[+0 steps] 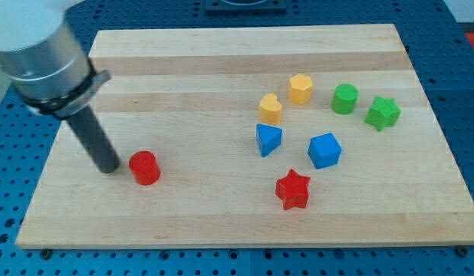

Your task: Move blue cube to the top of the red star

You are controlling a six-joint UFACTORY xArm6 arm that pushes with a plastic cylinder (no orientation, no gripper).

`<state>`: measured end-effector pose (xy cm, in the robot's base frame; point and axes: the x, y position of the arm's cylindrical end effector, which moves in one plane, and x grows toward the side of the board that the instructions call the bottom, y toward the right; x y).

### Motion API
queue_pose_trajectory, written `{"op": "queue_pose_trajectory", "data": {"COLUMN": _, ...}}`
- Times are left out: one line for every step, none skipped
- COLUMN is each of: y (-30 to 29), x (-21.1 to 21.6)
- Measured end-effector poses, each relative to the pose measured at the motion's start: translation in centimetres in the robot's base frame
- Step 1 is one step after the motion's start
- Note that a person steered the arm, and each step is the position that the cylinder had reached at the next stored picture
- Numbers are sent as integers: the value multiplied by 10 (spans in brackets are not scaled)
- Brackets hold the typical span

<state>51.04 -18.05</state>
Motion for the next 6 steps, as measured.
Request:
{"op": "queue_pose_trajectory", "data": {"y": 70, "x": 11}}
{"op": "queue_pose_trajectory", "data": {"y": 120, "x": 24}}
{"op": "queue_pose_trajectory", "data": {"y": 100, "x": 24}}
{"op": "queue_pose_trajectory", "data": {"y": 98, "x": -9}}
{"op": "queue_pose_trajectory", "data": {"y": 174, "x": -2}}
{"op": "queue_pose_trajectory", "data": {"y": 200, "x": 19}}
